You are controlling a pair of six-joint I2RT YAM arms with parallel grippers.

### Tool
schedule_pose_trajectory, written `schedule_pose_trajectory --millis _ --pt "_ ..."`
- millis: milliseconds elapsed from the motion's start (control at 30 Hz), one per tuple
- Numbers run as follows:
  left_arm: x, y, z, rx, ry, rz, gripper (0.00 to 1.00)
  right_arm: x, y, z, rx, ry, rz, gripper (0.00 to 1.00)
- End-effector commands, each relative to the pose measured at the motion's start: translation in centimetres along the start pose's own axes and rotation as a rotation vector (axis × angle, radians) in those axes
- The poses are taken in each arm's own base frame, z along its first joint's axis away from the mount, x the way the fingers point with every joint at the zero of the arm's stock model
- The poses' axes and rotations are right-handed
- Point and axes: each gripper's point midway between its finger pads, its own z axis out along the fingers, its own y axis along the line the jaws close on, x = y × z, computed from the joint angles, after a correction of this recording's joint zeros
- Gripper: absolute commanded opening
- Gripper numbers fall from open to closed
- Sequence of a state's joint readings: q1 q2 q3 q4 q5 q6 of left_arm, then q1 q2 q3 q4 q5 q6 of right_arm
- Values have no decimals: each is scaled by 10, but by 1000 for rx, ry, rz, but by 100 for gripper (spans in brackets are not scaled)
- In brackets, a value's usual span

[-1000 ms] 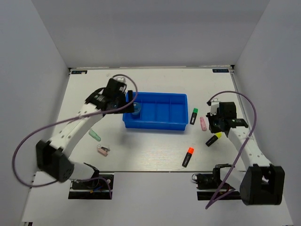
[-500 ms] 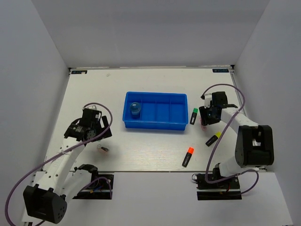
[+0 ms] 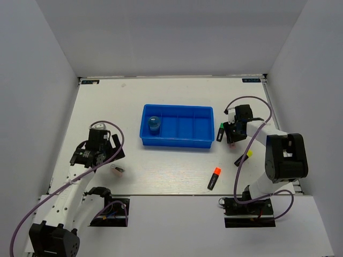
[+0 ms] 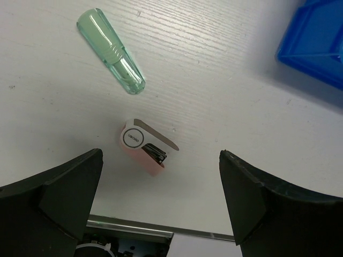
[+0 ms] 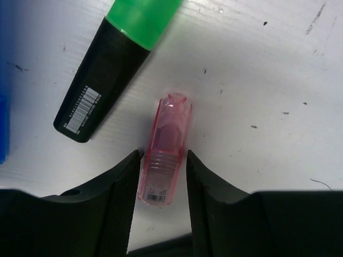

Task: Sort the stationery into containers
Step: Pick up the stationery from the center of the board.

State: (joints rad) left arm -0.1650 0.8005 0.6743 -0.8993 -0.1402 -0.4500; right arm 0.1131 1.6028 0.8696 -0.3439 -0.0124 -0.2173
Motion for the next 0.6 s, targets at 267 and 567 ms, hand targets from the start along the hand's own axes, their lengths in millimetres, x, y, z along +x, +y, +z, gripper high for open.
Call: schedule_pose_trajectory --millis 267,567 --pt "-2 -2 2 27 -22 -27 100 34 -23 7 120 132 -12 1" --pt "3 2 5 -8 34 -74 97 -10 -15 -59 93 -98 -40 0"
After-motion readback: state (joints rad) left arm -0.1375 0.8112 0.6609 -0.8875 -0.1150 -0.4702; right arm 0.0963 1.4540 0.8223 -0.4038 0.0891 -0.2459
